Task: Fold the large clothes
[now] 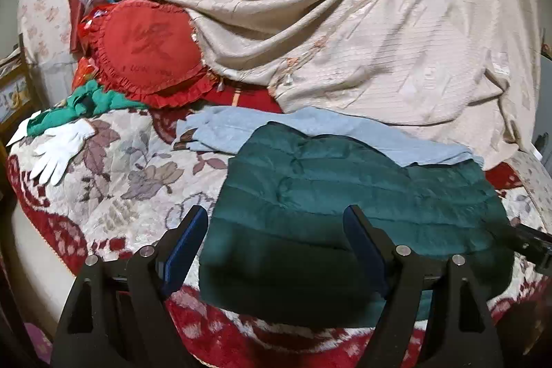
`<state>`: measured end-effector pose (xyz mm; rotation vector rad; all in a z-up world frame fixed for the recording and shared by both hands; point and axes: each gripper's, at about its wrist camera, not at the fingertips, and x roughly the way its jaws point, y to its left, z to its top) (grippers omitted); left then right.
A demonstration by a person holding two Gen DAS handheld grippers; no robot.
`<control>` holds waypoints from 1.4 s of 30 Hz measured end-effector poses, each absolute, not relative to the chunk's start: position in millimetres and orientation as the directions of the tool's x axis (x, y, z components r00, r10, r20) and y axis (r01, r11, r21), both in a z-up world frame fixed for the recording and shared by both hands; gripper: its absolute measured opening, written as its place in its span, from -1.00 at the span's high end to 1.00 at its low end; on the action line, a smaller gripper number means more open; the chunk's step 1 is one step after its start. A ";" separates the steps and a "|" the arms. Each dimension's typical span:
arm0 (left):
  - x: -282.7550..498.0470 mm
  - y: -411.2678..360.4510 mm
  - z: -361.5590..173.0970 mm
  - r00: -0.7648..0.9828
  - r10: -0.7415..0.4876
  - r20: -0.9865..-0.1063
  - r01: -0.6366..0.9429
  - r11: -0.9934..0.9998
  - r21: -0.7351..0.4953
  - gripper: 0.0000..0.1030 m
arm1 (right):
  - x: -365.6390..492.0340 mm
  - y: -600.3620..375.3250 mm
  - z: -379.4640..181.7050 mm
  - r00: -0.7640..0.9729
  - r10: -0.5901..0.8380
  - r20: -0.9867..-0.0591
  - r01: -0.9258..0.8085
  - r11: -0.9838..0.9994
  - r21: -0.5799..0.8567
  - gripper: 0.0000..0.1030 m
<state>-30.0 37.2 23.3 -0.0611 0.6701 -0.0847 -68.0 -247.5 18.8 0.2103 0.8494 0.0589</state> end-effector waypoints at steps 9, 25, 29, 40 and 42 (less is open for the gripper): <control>-43.7 23.4 35.0 0.801 -0.119 -0.587 0.082 0.993 -0.089 -0.25 | -81.9 -220.7 34.1 0.689 0.109 -0.716 0.017 0.986 0.167 -0.84; -60.9 0.9 38.2 0.815 -0.106 -0.570 0.097 0.994 -0.046 -0.25 | -100.8 -200.8 31.2 0.711 0.046 -0.702 0.033 0.995 0.099 -0.92; -61.5 -1.1 37.5 0.815 -0.103 -0.570 0.095 0.995 -0.043 -0.25 | -101.4 -201.1 29.5 0.707 0.047 -0.705 0.039 0.994 0.106 -0.94; -62.8 -3.1 35.0 0.815 -0.098 -0.571 0.093 0.995 -0.039 -0.25 | -101.2 -200.3 24.6 0.704 0.039 -0.709 0.057 0.992 0.111 -0.94; -63.0 -2.6 34.7 0.815 -0.099 -0.571 0.094 0.995 -0.038 -0.25 | -100.9 -199.4 22.8 0.700 0.041 -0.713 0.056 0.992 0.112 -0.94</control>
